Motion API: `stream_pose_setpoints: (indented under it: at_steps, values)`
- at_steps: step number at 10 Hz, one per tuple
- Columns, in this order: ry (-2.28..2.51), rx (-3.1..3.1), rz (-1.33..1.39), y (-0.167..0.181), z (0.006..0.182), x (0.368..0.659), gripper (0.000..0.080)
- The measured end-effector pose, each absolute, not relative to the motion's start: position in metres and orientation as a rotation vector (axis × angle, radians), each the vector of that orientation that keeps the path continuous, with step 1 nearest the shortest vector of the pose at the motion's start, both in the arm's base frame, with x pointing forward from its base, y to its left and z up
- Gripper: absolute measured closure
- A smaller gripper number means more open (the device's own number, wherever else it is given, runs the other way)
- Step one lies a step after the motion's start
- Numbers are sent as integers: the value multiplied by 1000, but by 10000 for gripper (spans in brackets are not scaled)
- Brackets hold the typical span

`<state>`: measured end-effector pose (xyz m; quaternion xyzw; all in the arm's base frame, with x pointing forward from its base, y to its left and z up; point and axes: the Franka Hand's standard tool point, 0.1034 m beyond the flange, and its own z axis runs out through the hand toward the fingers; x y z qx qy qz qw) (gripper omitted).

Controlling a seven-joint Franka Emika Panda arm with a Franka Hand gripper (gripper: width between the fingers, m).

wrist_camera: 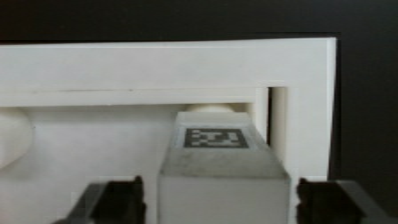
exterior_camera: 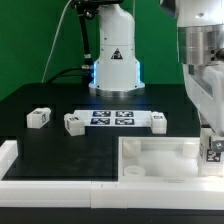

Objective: Assemble one leg

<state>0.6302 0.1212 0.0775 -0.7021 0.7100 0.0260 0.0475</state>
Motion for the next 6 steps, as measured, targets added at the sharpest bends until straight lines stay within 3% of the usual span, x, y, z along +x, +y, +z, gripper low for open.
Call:
stream_pose_setpoints:
  at_steps: [1, 2, 6]
  values:
    - [2107, -2198, 77, 121, 78, 630, 251]
    - [2026, -2267, 71, 120, 80, 632, 170]
    - [1335, -2734, 28, 125, 79, 632, 150]
